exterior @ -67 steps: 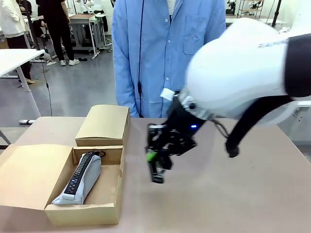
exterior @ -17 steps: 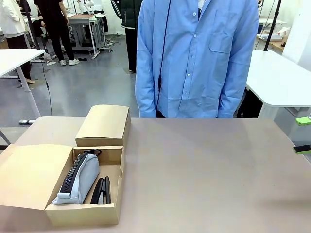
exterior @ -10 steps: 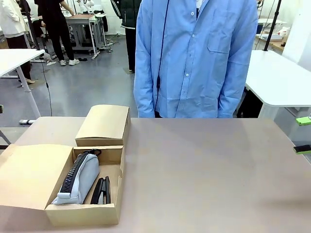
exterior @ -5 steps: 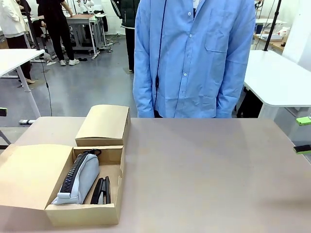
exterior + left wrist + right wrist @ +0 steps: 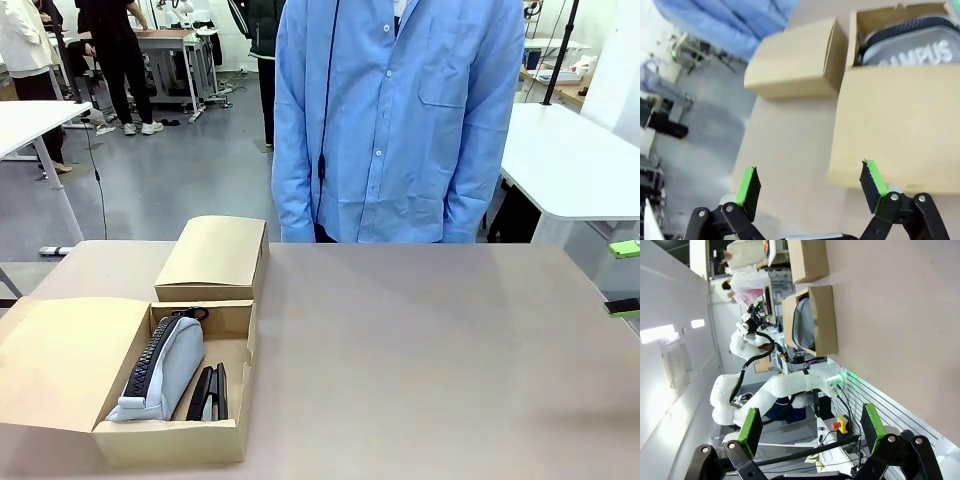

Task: Place items inside the box.
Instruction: Close the lid of the Mailer Box closest to the robot.

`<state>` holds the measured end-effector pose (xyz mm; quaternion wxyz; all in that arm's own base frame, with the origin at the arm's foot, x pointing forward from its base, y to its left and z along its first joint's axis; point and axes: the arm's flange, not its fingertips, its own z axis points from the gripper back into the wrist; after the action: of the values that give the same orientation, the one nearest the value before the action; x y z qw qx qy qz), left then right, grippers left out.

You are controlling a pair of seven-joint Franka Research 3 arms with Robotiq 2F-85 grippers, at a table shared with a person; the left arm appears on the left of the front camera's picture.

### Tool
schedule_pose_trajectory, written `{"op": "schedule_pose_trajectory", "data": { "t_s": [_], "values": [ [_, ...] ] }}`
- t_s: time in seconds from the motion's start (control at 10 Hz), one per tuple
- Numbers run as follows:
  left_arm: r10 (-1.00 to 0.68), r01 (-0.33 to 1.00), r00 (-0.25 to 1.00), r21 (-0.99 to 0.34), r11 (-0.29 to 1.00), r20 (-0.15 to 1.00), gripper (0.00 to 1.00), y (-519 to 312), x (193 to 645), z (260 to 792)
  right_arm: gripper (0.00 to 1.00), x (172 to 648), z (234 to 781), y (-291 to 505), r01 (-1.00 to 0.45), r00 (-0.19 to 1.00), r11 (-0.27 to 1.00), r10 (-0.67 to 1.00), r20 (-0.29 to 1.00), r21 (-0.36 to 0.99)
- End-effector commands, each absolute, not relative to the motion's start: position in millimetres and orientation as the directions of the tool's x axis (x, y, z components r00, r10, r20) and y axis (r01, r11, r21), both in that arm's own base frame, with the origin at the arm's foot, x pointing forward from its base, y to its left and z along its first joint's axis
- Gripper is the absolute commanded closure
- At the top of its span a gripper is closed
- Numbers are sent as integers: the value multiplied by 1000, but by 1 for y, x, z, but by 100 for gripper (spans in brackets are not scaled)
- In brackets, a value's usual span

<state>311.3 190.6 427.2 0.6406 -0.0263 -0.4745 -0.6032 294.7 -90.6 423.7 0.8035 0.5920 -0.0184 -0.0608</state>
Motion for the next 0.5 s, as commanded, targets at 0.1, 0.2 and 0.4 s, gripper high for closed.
{"op": "schedule_pose_trajectory", "data": {
  "t_s": [0.1,0.2,0.4],
  "values": [
    [-825,838,-17,458,297,566,0,220,328,389,0,296,427,-91,78,991,281,-130,-43,957],
    [-844,849,16,439,295,535,0,227,332,382,0,296,427,-91,78,991,281,-130,-43,957],
    [-879,873,72,396,284,472,0,233,339,364,0,296,427,-91,78,991,281,-130,-43,957]
  ]
}}
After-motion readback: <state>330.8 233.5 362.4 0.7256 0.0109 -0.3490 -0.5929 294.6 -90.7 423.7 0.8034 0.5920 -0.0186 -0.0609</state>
